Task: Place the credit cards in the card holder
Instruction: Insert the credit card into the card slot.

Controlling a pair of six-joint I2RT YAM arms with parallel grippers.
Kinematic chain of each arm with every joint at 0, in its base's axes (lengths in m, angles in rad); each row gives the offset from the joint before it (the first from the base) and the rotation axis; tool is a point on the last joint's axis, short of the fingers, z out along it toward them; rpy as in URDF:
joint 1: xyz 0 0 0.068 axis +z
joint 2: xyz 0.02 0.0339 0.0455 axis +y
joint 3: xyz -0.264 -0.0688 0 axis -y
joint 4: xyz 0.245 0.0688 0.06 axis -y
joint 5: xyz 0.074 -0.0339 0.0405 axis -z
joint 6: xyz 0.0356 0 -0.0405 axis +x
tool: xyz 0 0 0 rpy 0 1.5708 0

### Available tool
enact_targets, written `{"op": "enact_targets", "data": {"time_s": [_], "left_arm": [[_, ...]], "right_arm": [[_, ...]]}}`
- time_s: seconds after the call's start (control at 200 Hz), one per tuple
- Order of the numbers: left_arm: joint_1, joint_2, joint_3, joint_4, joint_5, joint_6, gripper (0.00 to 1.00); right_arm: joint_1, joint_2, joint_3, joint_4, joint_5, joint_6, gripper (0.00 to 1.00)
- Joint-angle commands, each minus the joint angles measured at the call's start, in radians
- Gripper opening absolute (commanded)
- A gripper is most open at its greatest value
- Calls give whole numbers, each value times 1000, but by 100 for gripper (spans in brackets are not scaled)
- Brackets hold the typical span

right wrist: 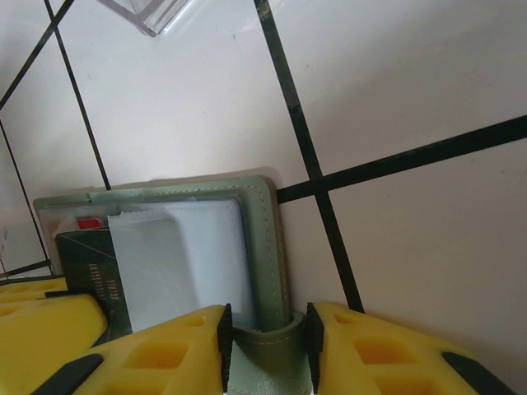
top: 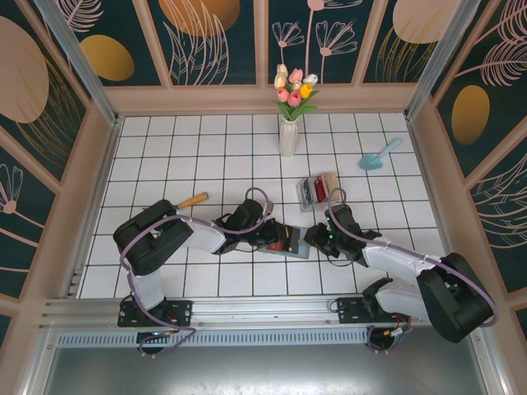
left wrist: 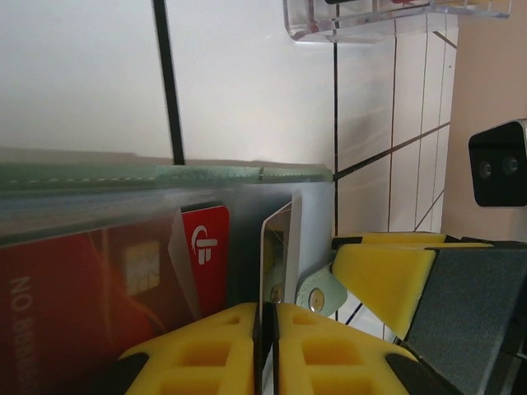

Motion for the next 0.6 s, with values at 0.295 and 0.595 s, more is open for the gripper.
{"op": "enact_targets", "data": {"time_s": [0.295,0.595], "left_arm": [[-59,26,35,-70,-53,-26,34],[-58,-52,53,-221,-140,38,37]], "right_arm": [[14,-30,16,-62,42,0,40],[14,-22,25,-73,50,-9,41]]}}
